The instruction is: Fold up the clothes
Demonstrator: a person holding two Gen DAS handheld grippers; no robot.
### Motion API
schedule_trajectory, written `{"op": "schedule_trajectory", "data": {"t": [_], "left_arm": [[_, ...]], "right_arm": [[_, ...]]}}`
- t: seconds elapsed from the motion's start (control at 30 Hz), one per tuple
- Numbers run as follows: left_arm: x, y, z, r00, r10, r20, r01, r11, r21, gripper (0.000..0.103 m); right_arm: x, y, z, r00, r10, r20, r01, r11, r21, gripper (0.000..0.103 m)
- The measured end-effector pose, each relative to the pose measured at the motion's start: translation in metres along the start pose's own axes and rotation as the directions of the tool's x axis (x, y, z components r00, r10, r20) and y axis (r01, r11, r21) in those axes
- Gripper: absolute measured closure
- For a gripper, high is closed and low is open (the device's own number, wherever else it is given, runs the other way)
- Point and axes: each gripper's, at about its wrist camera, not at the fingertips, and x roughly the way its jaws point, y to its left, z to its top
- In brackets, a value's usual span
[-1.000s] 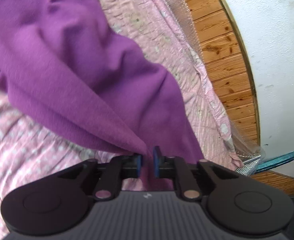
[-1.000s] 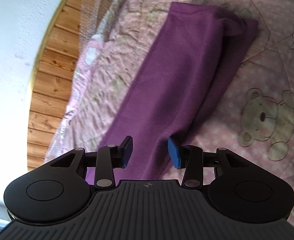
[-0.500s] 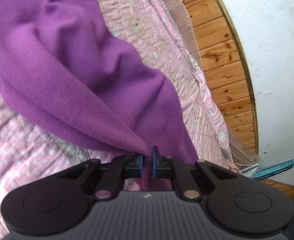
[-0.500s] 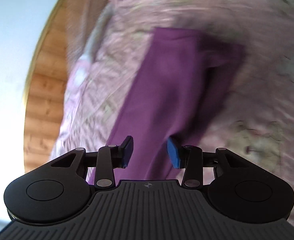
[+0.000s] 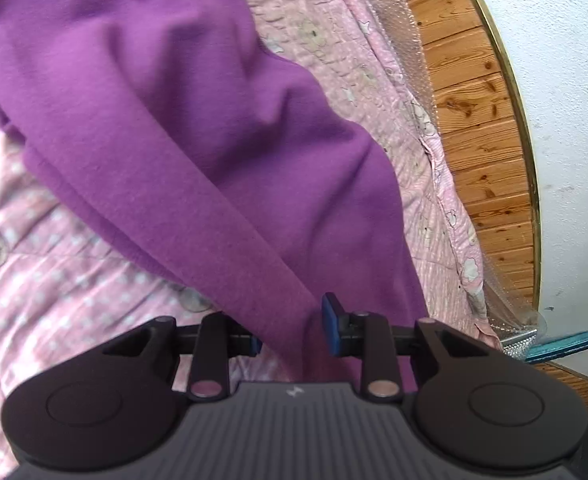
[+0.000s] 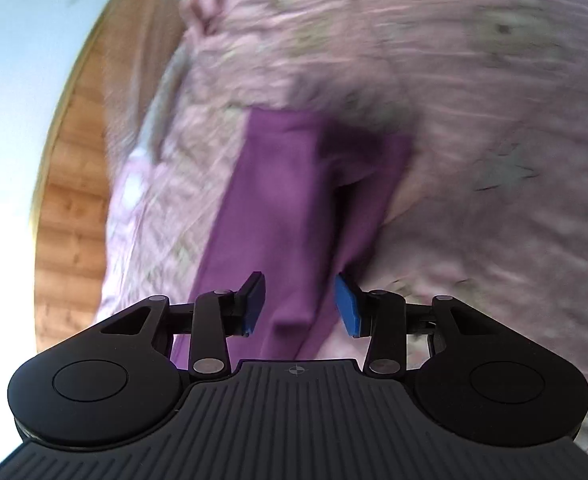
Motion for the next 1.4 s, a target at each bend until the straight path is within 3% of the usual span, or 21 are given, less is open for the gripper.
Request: {"op": "schedule_trajectory", "data": {"t": [0.17, 0.23, 0.27, 0.33, 0.37, 0.4, 0.47, 0.53, 0.6, 0.77, 0.97, 1.03, 1.17, 1.23, 1.33, 1.4], "left_arm": [[-0.001, 0.002, 0.0, 1.0, 0.021, 0.009, -0.021, 1.0, 0.003, 0.075], [0.0, -0.003, 0.005, 1.0, 0.009, 0.026, -0.01, 1.0, 0.02, 0.079], [0.0, -0.007, 0.008, 0.999, 0.007, 0.035, -0.008, 0.999, 0.034, 0.089], [-0.001, -0.018, 0.012, 0.999, 0.004, 0.038, -0.006, 0.998, 0.062, 0.096], [-0.001, -0.023, 0.015, 0.999, 0.0, 0.038, -0.002, 0.998, 0.068, 0.096], [-0.002, -0.027, 0.019, 0.999, -0.023, 0.035, 0.021, 0.998, 0.06, 0.097], [-0.007, -0.04, 0.032, 0.995, -0.078, 0.057, 0.072, 0.993, 0.096, 0.097], [-0.017, -0.047, 0.039, 0.982, -0.166, 0.093, 0.153, 0.98, 0.129, 0.097], [-0.021, -0.042, 0.037, 0.971, -0.219, 0.093, 0.205, 0.968, 0.143, 0.097], [-0.003, -0.011, 0.022, 0.992, -0.124, 0.019, 0.121, 0.984, 0.128, 0.096], [0.004, 0.006, 0.015, 1.0, -0.018, -0.003, 0.018, 0.997, 0.081, 0.094], [0.005, 0.014, 0.015, 1.0, 0.018, -0.005, -0.018, 0.998, 0.059, 0.09], [-0.014, 0.028, 0.016, 1.0, 0.014, 0.017, -0.014, 0.999, 0.039, 0.075], [-0.036, 0.037, 0.021, 0.999, 0.015, 0.038, -0.017, 0.998, 0.053, 0.074], [-0.072, 0.053, 0.031, 0.996, 0.025, 0.088, -0.03, 0.998, 0.063, 0.065], [-0.096, 0.07, 0.054, 0.975, 0.097, 0.198, -0.108, 0.993, 0.042, 0.063]], "right_arm": [[0.005, 0.003, 0.004, 1.0, -0.002, -0.016, 0.002, 1.0, -0.012, 0.058], [0.011, 0.006, 0.004, 1.0, -0.003, -0.025, 0.003, 1.0, -0.011, 0.058], [0.014, 0.007, 0.004, 1.0, -0.004, -0.03, 0.004, 1.0, -0.01, 0.06], [0.019, 0.009, 0.004, 0.999, -0.006, -0.039, 0.006, 1.0, -0.009, 0.078], [0.021, 0.019, 0.003, 0.998, -0.036, -0.052, 0.032, 0.996, -0.077, 0.098], [0.024, 0.029, 0.001, 0.996, -0.068, -0.064, 0.058, 0.987, -0.147, 0.101], [0.013, 0.043, 0.008, 1.0, -0.012, -0.01, 0.01, 0.986, -0.168, 0.103], [-0.004, 0.053, 0.018, 0.997, 0.059, 0.059, -0.05, 0.987, -0.154, 0.103], [-0.014, 0.055, 0.021, 0.993, 0.089, 0.075, -0.077, 0.985, -0.152, 0.103], [0.0, 0.034, 0.008, 1.0, -0.005, 0.02, 0.008, 0.99, -0.143, 0.103], [0.003, 0.012, -0.004, 0.998, -0.063, 0.009, 0.064, 0.991, -0.12, 0.103], [0.003, 0.006, -0.006, 0.995, -0.099, 0.011, 0.1, 0.987, -0.125, 0.103], [-0.007, 0.0, -0.003, 0.986, -0.155, 0.055, 0.161, 0.98, -0.121, 0.103], [-0.015, 0.0, -0.002, 0.974, -0.208, 0.091, 0.218, 0.969, -0.116, 0.095], [-0.028, 0.006, -0.005, 0.945, -0.296, 0.139, 0.313, 0.941, -0.128, 0.081], [-0.036, 0.015, -0.012, 0.933, -0.323, 0.157, 0.347, 0.924, -0.161, 0.073]]}}
